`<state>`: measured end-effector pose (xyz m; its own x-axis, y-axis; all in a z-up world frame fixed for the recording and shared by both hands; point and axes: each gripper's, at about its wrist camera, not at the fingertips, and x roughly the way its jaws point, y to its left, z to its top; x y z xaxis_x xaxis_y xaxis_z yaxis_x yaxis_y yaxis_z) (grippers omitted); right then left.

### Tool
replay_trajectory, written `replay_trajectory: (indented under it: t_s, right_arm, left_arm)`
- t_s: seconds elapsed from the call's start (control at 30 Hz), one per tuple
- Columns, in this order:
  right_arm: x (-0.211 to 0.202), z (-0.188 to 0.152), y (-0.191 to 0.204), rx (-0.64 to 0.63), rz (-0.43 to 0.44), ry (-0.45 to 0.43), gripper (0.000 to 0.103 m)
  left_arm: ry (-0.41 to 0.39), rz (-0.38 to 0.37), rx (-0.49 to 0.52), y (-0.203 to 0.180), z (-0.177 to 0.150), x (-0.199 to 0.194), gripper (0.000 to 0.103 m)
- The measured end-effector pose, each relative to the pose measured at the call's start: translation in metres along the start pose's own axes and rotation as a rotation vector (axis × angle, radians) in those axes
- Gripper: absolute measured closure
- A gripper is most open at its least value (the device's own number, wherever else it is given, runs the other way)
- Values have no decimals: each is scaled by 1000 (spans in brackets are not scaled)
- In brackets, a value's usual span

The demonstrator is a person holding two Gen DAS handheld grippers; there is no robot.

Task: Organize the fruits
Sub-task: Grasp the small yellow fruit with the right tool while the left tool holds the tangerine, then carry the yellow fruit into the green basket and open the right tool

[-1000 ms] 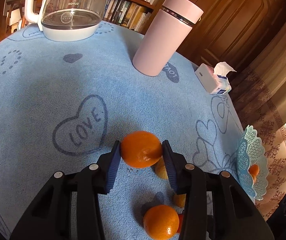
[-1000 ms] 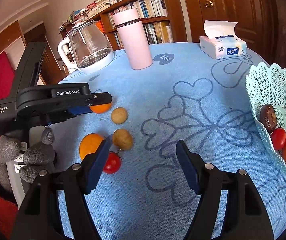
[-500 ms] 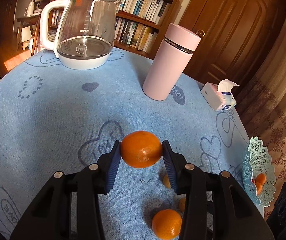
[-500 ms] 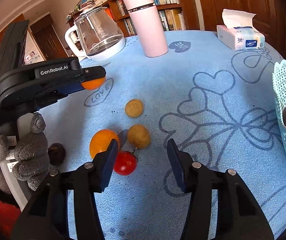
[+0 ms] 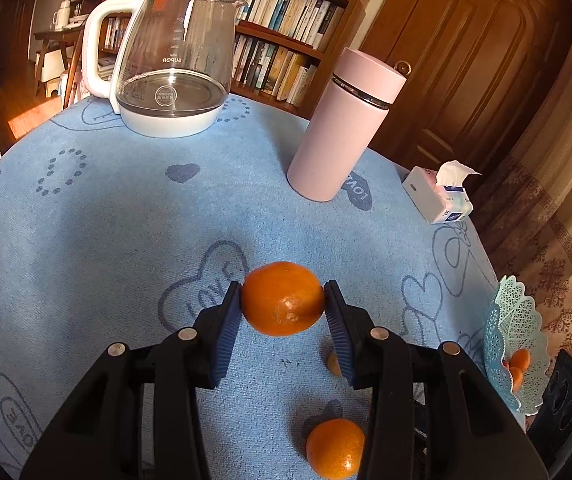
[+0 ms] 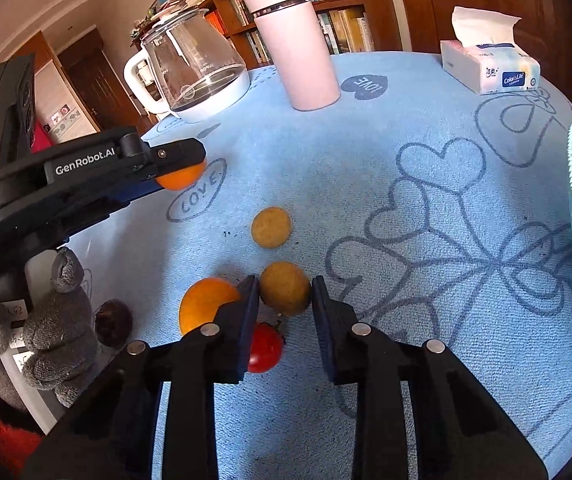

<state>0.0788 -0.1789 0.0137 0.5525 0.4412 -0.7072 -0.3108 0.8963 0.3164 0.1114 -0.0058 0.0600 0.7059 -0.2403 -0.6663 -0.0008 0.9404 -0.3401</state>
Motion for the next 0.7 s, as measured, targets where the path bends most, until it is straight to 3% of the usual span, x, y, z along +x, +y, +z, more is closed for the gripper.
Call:
replay_trajectory:
  t_s: [0.7]
  right_arm:
    - [-91,12,-57,177,-118,-286,75]
  left_arm:
    - [-18,-23,39,-14,-4,-8,61]
